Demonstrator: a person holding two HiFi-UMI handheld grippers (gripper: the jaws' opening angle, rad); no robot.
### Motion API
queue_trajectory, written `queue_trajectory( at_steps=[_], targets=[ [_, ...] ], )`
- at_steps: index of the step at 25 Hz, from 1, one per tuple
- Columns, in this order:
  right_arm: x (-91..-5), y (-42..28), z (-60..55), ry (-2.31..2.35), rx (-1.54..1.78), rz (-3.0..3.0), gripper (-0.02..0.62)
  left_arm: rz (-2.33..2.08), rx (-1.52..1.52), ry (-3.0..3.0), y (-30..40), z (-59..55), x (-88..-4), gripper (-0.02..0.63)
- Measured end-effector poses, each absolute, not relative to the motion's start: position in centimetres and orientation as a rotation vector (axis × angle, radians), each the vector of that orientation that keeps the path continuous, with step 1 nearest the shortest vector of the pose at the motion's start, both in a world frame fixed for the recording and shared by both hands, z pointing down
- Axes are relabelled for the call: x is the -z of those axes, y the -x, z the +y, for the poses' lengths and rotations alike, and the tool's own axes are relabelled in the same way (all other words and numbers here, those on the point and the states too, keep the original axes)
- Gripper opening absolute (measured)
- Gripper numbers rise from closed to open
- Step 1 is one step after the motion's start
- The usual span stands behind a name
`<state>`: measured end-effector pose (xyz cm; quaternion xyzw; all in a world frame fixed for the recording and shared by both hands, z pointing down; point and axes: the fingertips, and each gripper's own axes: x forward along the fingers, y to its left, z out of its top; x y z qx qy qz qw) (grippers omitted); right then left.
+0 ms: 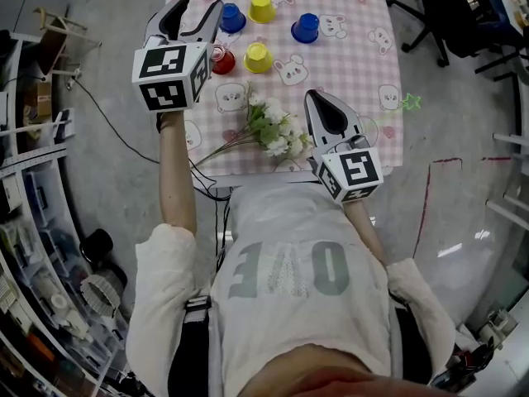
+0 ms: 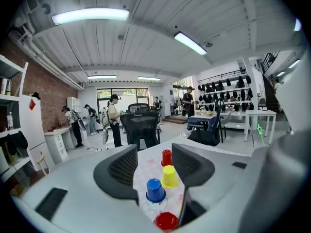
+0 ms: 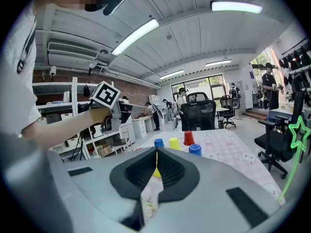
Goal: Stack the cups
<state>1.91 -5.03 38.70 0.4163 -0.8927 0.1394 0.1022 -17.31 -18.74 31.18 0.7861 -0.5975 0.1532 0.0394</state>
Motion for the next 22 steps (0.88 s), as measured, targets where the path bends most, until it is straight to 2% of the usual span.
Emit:
queue_trajectory(
  at_steps=[5, 14, 22],
  targets=[
    [-38.9, -1.9, -5.4, -1.233, -0.415, -2.630, 0.029, -1.807, -0.573, -2.432, 17.3, -22.1, -31.2, 0.224],
    [-39.9, -2.6, -6.1, -1.261, -0.443, -2.585, 0.029, -1.494, -0.772, -2.322, 16.3, -25.3, -43.9, 0.225],
    [-40.2, -2.6, -6.3, -1.260, -0.450, -2.575, 0.029, -1.428, -0.867, -2.244, 16.9, -26.7, -48.8, 0.225]
  ],
)
